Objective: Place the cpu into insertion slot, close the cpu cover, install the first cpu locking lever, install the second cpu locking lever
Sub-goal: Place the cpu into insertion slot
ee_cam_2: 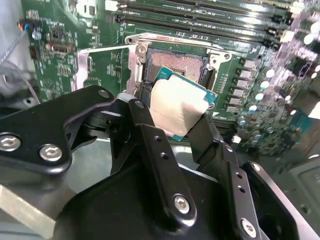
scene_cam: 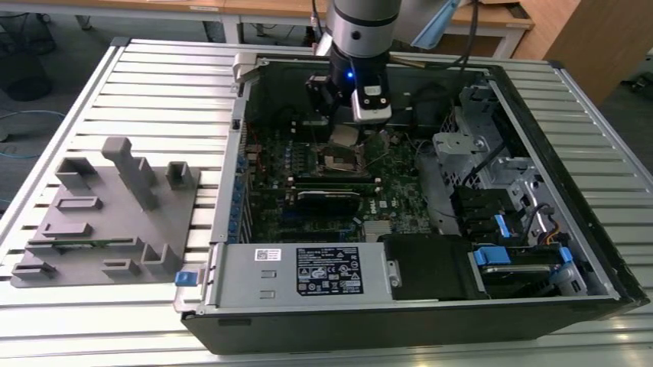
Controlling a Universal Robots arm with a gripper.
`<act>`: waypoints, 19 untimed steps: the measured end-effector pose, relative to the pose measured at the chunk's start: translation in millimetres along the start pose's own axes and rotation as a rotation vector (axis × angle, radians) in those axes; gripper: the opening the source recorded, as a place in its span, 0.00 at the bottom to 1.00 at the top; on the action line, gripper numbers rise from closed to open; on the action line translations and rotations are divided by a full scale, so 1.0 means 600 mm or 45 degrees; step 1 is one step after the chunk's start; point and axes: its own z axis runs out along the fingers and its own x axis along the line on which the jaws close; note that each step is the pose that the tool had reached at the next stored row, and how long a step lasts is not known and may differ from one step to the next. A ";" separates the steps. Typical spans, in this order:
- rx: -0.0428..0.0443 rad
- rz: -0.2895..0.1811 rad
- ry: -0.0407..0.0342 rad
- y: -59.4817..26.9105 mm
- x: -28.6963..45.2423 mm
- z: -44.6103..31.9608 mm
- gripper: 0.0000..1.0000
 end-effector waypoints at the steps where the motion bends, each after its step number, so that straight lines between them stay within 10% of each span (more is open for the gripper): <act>1: 0.000 0.023 -0.0021 0.000 0.000 0.000 0.54; 19: -0.001 0.406 -0.0354 -0.001 0.001 0.003 0.54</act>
